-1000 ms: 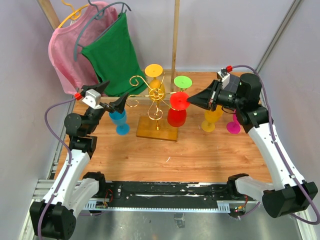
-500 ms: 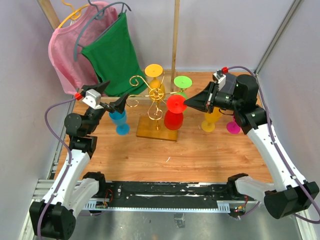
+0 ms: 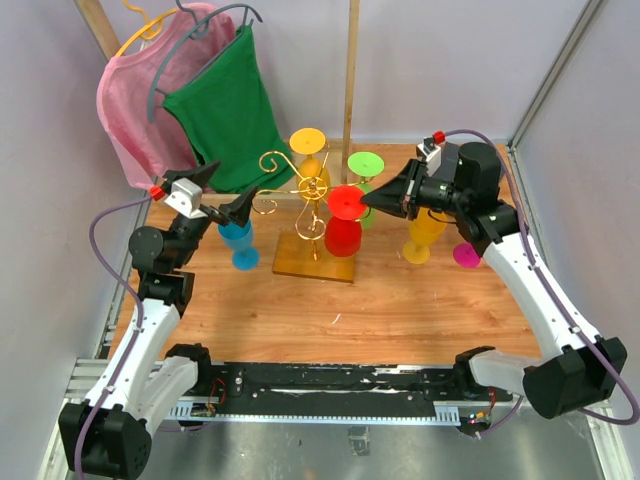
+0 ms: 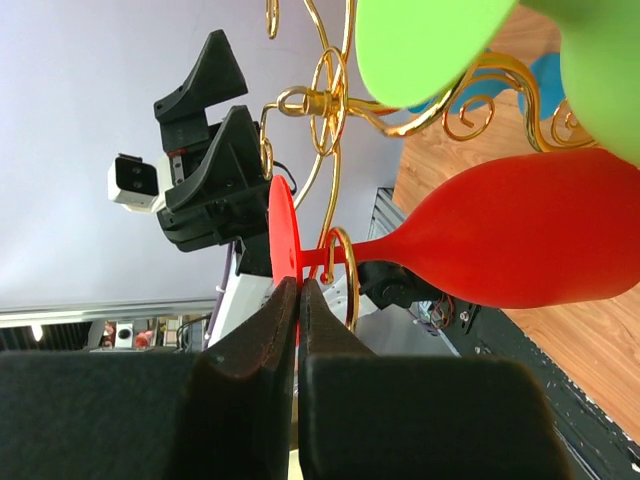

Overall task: Take the wine glass off the wine glass rack
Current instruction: Pick up the wine glass from the wine rack.

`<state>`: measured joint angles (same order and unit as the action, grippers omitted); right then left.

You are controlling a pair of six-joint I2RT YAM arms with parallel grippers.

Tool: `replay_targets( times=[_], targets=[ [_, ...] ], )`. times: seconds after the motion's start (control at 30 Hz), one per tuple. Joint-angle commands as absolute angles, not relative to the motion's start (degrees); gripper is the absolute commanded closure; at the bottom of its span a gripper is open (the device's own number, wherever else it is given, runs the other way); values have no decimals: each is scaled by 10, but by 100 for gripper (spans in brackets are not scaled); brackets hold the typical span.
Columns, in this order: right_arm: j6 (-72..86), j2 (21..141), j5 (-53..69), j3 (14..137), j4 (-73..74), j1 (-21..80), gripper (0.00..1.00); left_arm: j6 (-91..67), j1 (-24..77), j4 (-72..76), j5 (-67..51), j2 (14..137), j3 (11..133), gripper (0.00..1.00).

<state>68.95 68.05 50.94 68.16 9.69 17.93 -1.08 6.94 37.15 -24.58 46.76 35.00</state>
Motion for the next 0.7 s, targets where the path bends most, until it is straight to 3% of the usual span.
replay_targets(
  times=[0.0, 0.67],
  targets=[
    [692, 696, 510, 717, 60, 190, 99, -1, 76, 375, -252, 465, 367, 1],
    [681, 725, 497, 748, 59, 178, 99, 3, 76, 375, -252, 468, 366, 1]
  ],
)
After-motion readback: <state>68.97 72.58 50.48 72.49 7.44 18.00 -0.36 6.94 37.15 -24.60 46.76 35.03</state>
